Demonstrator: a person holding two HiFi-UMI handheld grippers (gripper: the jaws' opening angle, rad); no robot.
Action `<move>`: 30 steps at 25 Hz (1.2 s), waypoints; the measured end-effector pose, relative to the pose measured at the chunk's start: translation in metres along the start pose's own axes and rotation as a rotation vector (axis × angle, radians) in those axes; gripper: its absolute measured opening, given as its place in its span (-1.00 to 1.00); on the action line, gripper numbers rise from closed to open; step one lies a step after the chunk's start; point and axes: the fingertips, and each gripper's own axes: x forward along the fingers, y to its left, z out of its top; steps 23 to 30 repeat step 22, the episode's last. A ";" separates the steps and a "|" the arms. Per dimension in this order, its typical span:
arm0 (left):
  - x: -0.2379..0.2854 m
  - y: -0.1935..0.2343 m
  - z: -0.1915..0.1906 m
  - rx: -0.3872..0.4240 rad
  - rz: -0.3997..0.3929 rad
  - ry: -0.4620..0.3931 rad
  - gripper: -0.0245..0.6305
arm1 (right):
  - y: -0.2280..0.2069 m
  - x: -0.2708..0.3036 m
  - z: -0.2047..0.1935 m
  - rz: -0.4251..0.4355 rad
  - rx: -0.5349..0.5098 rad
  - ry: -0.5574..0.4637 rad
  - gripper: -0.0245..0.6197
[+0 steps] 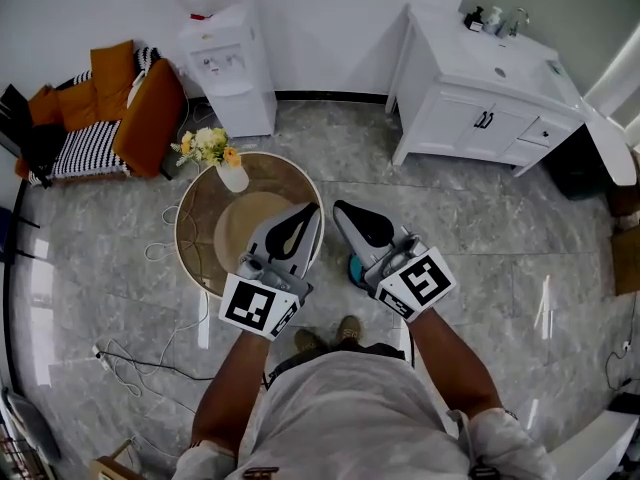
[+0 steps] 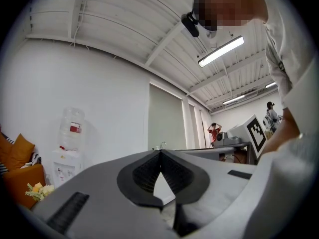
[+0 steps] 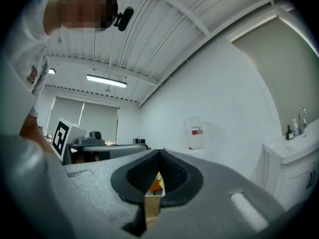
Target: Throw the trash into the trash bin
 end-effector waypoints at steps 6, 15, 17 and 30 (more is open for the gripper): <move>-0.004 0.005 0.003 0.002 0.000 -0.005 -0.93 | 0.003 0.006 0.003 0.009 -0.003 -0.007 -0.92; -0.006 0.009 0.002 -0.006 0.001 -0.001 -0.93 | 0.005 0.009 0.004 0.015 -0.010 0.000 -0.92; -0.007 0.011 0.003 -0.009 0.002 -0.003 -0.93 | 0.007 0.011 0.004 0.016 -0.013 0.002 -0.92; -0.011 0.010 0.002 -0.011 0.001 -0.006 -0.93 | 0.010 0.009 0.002 0.016 -0.018 0.003 -0.92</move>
